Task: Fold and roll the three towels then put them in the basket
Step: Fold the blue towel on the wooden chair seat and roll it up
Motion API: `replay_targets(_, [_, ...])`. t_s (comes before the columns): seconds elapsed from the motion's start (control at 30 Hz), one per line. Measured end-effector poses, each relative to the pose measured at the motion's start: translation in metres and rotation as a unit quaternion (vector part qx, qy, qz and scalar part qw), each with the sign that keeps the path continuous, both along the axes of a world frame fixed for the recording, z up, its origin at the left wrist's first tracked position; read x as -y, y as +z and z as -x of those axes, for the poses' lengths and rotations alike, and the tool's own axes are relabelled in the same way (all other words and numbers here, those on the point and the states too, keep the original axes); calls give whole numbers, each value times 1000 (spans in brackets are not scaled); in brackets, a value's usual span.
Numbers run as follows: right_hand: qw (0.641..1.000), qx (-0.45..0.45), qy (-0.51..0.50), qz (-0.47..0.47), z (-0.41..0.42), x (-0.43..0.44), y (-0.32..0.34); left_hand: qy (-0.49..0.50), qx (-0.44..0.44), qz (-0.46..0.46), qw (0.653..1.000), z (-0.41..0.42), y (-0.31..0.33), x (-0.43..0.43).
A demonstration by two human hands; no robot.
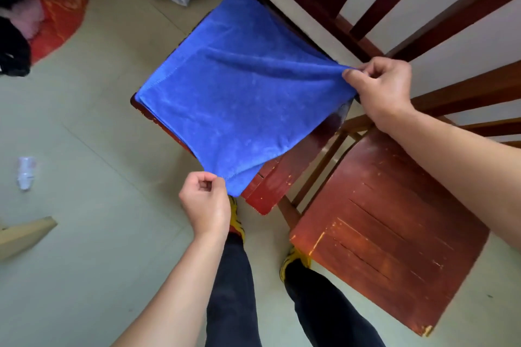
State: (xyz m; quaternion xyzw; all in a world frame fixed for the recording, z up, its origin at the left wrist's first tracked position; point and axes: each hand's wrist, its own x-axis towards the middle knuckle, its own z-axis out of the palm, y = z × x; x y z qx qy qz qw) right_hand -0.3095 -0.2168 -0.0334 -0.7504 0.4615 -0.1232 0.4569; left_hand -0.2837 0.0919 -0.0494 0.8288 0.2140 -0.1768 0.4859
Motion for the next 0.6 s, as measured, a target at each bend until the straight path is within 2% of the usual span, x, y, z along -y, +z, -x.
replay_targets(0.13, [999, -15, -7, -49, -3, 7, -3, -7, -1, 2, 1000, 11, 3, 1])
replay_targets(0.2, [999, -26, -1, -41, 2, 12, -6, -12, -8, -8, 1000, 19, -1, -1])
replay_targets(0.33, [999, 12, 17, -42, 2, 13, -13, -14, -3, -15, 1000, 29, -12, -3])
replay_targets(0.47, [1000, 21, 20, -11, -4, 10, -14, -14, 3, -22, 1000, 36, -22, -3])
replay_targets(0.6, [994, -61, 77, 55, 9, 20, -23, -39, 10, -58, 998, 43, -27, -1])
